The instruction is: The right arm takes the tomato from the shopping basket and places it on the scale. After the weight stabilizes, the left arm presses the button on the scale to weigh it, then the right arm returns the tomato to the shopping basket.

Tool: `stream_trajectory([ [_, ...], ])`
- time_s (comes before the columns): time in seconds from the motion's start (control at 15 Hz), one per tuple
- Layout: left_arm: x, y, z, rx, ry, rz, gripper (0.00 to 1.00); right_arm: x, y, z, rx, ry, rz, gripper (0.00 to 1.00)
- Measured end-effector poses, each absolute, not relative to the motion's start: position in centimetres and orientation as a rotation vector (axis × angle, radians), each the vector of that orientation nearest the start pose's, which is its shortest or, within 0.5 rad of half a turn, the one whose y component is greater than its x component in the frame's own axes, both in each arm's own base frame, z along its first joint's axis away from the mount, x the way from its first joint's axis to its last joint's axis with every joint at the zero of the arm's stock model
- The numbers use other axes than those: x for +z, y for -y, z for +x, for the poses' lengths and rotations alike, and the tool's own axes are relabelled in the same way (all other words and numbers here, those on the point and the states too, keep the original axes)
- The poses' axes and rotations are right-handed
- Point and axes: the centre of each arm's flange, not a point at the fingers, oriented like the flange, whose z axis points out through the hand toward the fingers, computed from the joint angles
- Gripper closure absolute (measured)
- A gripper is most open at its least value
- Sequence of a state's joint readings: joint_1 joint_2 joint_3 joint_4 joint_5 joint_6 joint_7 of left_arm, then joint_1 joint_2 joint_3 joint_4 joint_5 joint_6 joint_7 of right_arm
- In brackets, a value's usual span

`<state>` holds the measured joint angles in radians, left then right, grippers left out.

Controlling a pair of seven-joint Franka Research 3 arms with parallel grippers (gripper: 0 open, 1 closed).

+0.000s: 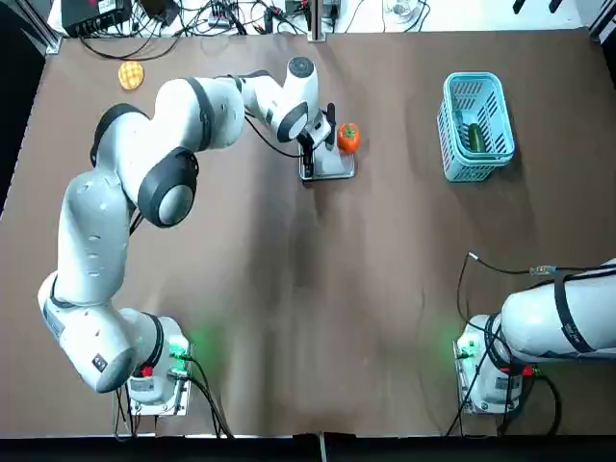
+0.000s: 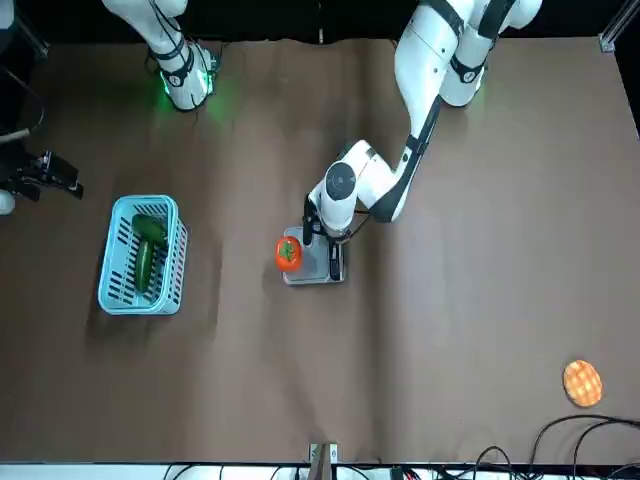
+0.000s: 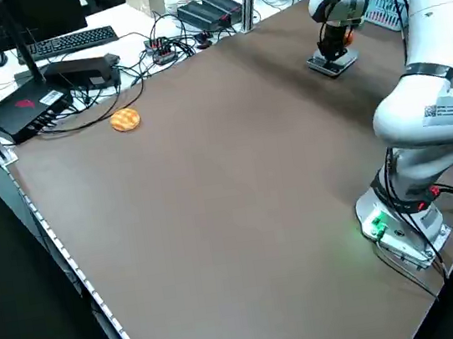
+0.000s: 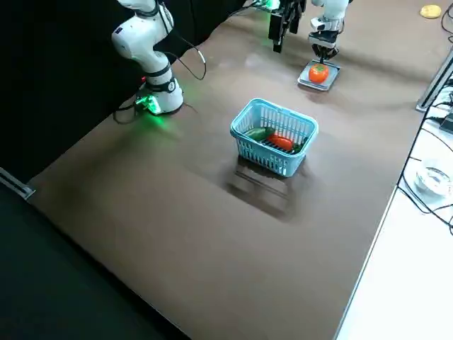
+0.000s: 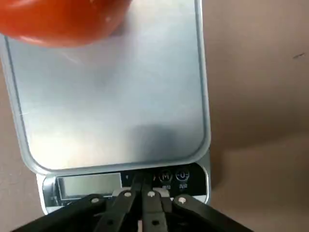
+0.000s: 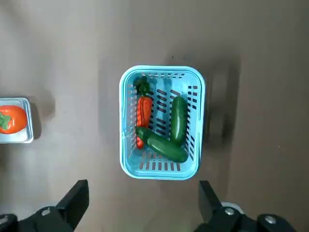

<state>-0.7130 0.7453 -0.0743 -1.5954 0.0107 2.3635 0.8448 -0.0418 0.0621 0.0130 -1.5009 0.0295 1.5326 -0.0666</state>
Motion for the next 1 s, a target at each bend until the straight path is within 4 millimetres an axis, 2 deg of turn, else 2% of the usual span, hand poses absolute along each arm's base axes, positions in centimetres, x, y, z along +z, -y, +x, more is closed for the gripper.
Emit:
stream_trajectory([
  [0.4, 20.0, 49.0, 50.1, -0.053, -2.3, -2.199, 0.99, 61.9, 1.3, 57.0, 0.045, 0.06, -3.109, 0.01],
  [0.53, 21.3, 48.4, 51.2, -0.062, -2.279, -2.216, 0.99, 61.9, 1.3, 57.0, 0.045, 0.06, -3.109, 0.01],
  [0.67, 26.9, 46.2, 53.5, -0.035, -2.231, -2.257, 0.98, 61.9, 1.4, 57.0, 0.044, 0.059, -3.109, 0.0],
  [0.8, 32.3, 44.2, 54.9, -0.083, -2.187, -2.288, 0.89, 61.9, 1.4, 57.0, 0.044, 0.059, -3.109, 0.0],
  [0.87, 34.9, 43.0, 55.5, -0.103, -2.164, -2.303, 0.88, 61.9, 1.4, 57.0, 0.045, 0.059, -3.109, 0.0],
  [0.93, 37.1, 41.7, 55.9, -0.109, -2.141, -2.319, 0.87, 61.9, 1.4, 57.0, 0.044, 0.059, -3.109, 0.0],
  [1.0, 38.9, 40.4, 56.3, -0.106, -2.119, -2.336, 0.8, 61.9, 1.4, 57.0, 0.044, 0.059, -3.109, 0.0],
])
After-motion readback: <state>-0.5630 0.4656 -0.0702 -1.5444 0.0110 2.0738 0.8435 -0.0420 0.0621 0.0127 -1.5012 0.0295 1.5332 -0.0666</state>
